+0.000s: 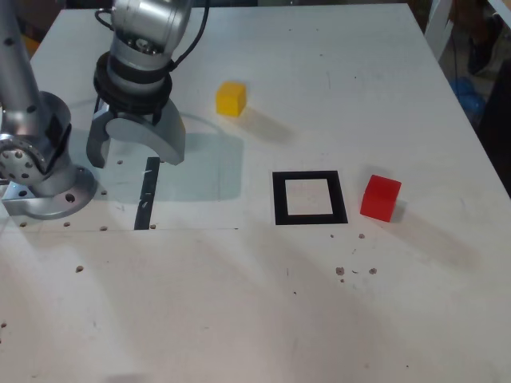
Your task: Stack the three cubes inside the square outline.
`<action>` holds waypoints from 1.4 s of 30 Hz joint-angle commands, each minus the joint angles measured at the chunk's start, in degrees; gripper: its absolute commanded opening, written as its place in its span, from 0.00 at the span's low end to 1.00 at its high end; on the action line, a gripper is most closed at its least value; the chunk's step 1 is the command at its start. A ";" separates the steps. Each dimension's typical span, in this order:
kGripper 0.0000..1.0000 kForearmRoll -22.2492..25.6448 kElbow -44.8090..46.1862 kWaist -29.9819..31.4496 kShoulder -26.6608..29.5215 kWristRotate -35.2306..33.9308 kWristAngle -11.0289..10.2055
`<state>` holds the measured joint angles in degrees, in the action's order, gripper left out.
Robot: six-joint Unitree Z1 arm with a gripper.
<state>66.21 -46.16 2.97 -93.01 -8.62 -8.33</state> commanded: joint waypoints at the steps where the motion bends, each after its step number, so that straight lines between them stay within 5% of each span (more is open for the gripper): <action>1: 0.99 0.06 0.10 -0.11 -0.30 -0.15 -0.10; 42: 0.99 0.25 -0.13 -0.14 0.08 -0.64 0.44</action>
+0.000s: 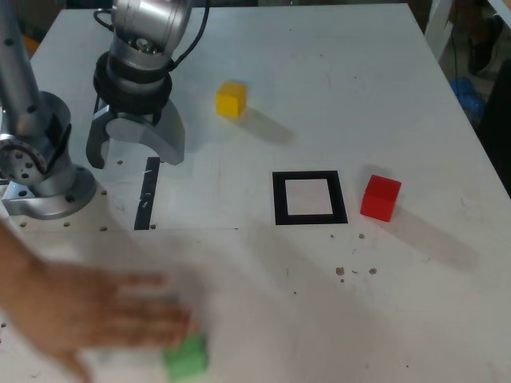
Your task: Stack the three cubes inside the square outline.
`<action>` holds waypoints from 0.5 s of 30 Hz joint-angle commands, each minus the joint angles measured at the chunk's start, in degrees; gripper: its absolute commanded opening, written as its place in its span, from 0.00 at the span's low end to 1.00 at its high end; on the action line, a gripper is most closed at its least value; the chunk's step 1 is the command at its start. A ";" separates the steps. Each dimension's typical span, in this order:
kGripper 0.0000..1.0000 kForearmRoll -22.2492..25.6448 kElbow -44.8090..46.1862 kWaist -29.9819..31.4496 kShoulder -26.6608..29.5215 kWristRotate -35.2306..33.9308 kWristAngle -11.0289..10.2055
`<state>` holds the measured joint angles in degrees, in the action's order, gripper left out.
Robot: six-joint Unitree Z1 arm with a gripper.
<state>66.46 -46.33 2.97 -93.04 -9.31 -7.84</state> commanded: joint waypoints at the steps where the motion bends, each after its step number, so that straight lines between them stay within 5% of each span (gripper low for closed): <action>1: 0.99 -0.04 -0.01 -0.13 0.03 0.14 -0.03; 9: 0.97 2.22 -5.97 -5.28 -3.31 6.04 -0.38; 15: 0.95 3.99 -10.62 -9.84 -2.72 10.17 -2.52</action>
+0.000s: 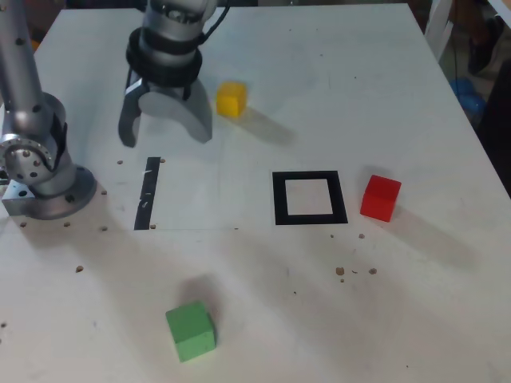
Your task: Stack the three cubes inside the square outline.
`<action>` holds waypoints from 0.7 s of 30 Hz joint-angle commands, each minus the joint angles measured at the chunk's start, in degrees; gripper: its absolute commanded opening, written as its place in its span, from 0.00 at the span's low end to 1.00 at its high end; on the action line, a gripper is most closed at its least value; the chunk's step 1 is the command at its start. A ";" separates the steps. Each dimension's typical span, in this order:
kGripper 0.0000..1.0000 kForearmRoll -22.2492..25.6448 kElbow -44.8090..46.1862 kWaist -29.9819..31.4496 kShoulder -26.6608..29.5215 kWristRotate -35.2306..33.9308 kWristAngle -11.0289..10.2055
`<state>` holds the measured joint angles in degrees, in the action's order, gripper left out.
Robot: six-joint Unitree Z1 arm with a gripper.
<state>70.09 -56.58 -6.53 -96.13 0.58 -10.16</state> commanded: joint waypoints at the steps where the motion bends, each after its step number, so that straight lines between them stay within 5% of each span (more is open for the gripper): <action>1: 0.95 0.42 -1.00 -0.84 0.30 0.85 -0.48; 8: 0.95 1.95 -10.29 1.61 -2.12 4.56 -1.00; 21: 0.95 14.91 -43.20 17.45 -17.96 4.87 0.38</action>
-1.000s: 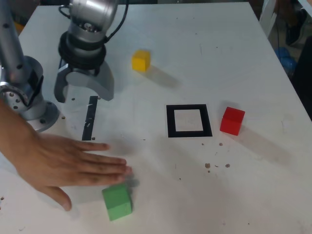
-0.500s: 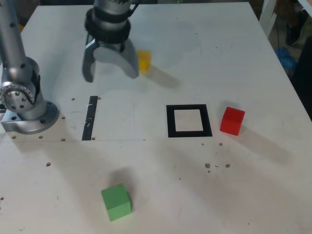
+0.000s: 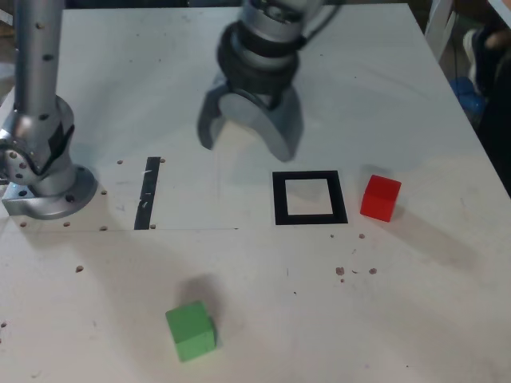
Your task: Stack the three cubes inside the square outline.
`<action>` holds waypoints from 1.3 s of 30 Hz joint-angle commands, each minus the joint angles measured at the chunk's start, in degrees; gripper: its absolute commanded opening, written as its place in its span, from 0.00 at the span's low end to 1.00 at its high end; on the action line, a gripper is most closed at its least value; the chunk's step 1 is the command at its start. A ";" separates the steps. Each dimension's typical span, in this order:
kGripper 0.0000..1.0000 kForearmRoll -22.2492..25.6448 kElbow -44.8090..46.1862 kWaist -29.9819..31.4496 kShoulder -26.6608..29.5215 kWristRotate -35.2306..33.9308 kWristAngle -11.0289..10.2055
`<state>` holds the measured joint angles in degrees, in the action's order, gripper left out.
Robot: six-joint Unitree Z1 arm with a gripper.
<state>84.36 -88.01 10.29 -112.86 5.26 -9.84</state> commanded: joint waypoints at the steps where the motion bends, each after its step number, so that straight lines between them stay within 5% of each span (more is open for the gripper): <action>1: 0.95 1.22 -13.85 1.23 -2.29 0.37 0.03; 13: 0.93 6.80 -31.68 2.99 -14.04 3.89 -0.88; 31: 0.91 5.49 -36.21 2.99 -22.95 4.81 0.08; 39: 0.81 4.62 -36.56 2.48 -25.11 5.20 0.46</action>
<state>88.89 -124.40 13.02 -137.40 10.36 -9.55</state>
